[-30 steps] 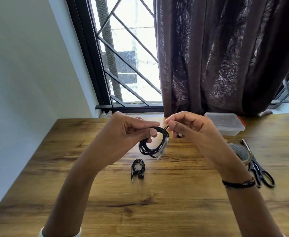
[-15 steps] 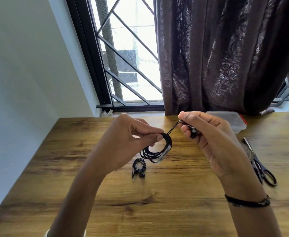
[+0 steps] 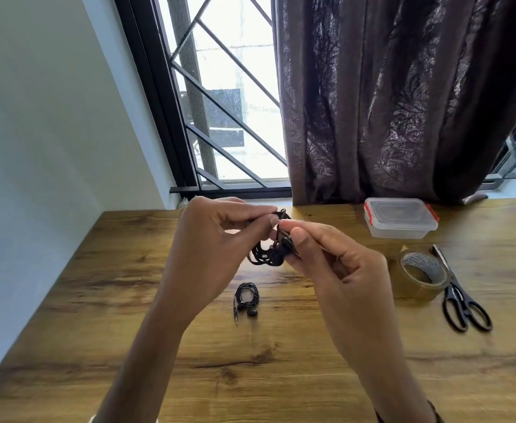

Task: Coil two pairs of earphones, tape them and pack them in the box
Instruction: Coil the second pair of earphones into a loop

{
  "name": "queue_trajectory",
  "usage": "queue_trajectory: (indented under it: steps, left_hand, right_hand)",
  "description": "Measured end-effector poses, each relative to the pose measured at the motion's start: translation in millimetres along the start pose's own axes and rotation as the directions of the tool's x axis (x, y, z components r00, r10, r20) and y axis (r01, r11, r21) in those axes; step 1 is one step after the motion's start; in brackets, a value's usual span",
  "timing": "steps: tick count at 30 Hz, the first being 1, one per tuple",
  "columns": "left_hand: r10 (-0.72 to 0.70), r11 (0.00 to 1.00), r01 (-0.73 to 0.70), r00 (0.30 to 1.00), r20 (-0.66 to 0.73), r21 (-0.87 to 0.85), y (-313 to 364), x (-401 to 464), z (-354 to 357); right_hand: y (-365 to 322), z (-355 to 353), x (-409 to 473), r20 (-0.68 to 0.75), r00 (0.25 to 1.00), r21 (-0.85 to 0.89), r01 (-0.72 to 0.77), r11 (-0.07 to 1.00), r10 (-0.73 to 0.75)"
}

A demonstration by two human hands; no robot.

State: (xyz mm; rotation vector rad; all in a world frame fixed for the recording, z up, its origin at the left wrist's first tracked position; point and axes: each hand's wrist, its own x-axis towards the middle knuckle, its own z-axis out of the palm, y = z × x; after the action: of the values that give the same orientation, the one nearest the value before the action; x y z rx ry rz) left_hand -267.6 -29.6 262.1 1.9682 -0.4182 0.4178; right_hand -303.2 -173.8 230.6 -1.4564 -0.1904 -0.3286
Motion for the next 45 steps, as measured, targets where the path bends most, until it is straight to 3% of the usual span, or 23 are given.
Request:
queue_trajectory:
  steps: [5,13,16,18,22,30,37,45]
  left_hand:
    - [0.013,1.0,-0.012,1.0,0.007,-0.015,1,0,-1]
    - [0.009,0.991,0.002,0.997,0.081,-0.136,4,1,-3]
    - [0.0,0.988,0.013,0.996,0.087,-0.153,3,1,-4]
    - [-0.005,0.984,0.023,0.995,0.099,-0.179,3,2,-6]
    - [0.014,0.98,0.011,0.992,0.124,-0.197,6,2,-7]
    - [0.085,0.996,-0.083,0.994,0.073,-0.028,6,-1,-4]
    - [0.061,0.998,-0.057,0.99,0.126,-0.037,5,-3,-1]
    - [0.033,0.996,-0.015,0.976,0.217,-0.085,4,-3,-3]
  right_hand:
    - [3,-5,2,0.044,0.998,0.018,0.033,0.999,-0.034]
    - [3,-7,10,-0.059,0.988,-0.028,0.144,0.989,-0.145]
    - [4,-8,15,-0.064,0.985,-0.187,0.143,0.972,-0.158]
    - [3,-14,21,0.03,0.99,-0.223,0.14,0.965,-0.137]
    - [-4,-22,32,0.289,0.956,-0.046,-0.034,0.998,0.046]
    - [-5,-20,32,0.248,0.945,0.093,-0.243,0.966,0.213]
    - [-4,-24,35,0.311,0.875,0.15,-0.43,0.89,0.37]
    - [-3,-28,36,0.319,0.87,0.057,-0.415,0.908,0.377]
